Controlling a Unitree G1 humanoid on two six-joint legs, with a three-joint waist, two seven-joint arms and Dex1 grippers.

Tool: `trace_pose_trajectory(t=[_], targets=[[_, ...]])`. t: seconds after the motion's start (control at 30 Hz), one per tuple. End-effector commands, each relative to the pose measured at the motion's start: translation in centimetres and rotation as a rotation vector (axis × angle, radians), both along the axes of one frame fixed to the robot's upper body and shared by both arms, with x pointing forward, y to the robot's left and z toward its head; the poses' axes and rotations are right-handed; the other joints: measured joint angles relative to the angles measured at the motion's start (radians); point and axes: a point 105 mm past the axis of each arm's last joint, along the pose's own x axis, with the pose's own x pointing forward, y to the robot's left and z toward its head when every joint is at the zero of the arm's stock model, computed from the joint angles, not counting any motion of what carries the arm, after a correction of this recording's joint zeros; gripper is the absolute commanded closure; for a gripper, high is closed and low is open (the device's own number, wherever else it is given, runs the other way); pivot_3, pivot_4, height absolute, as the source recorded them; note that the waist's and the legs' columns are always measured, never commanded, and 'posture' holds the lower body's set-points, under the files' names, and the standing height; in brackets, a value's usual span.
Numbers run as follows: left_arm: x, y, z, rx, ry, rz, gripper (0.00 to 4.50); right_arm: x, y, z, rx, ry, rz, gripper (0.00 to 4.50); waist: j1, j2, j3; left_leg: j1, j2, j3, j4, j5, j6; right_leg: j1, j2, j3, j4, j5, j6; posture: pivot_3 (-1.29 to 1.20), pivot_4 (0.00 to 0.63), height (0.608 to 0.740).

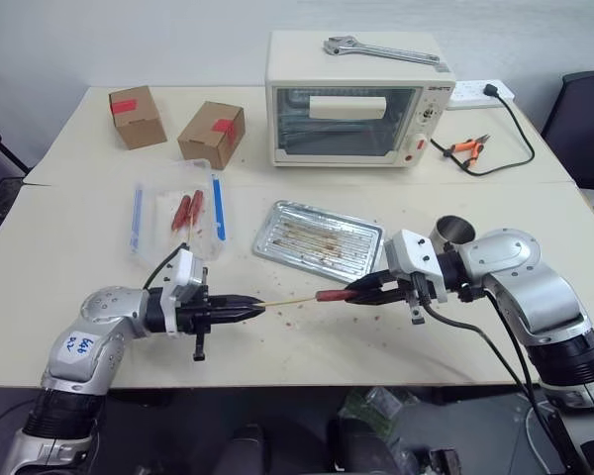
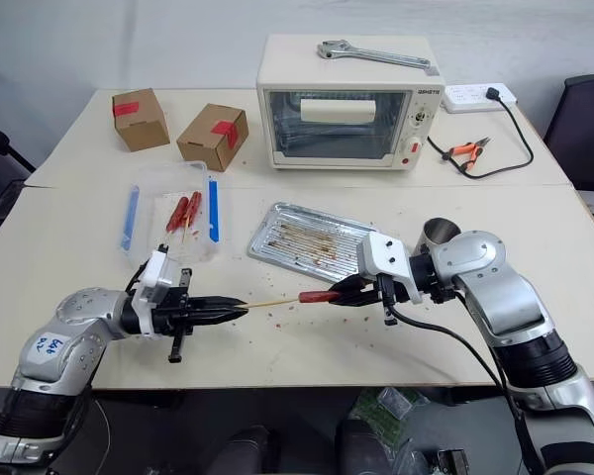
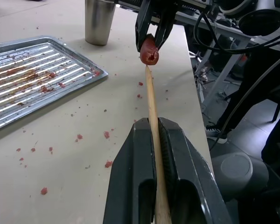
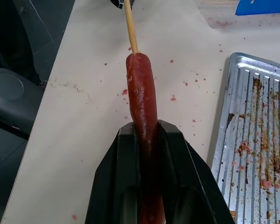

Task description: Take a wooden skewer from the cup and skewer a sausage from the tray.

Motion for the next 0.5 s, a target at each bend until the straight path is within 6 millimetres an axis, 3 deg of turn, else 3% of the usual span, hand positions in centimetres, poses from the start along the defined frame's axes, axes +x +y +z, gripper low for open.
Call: trace_pose_trajectory(t=[0.03,0.4,0.5], targets=[[-0.1,-0.54,0.84,-0.018,-0.043,-0.024,4.5,-0.55,0.79,0.98,0.007,-0.041,0.045,4.28,0.0,0.0,0.0,0.0,0.0,0.0,0.0,0.0,0.0,0.0,0.0,0.0,0.0,0.0,0.0,0.0,0.15,0.74],[-0.22,-1.0,0.94,-0.025,-0.047,-0.036,4.5,-0.76,1.17,0.77,0.006,-0.029,0.056,4.28,0.0,0.0,0.0,0.0,0.0,0.0,0.0,0.0,0.0,0.0,0.0,0.0,0.0,0.0,0.0,0.0,0.15,0.74],[-0.41,-0.47,0.9,-0.014,-0.043,-0.033,4.5,-0.57,0.41,0.64,-0.008,-0.028,0.038,4.28,0.0,0.0,0.0,0.0,0.0,0.0,0.0,0.0,0.0,0.0,0.0,0.0,0.0,0.0,0.0,0.0,0.15,0.74]])
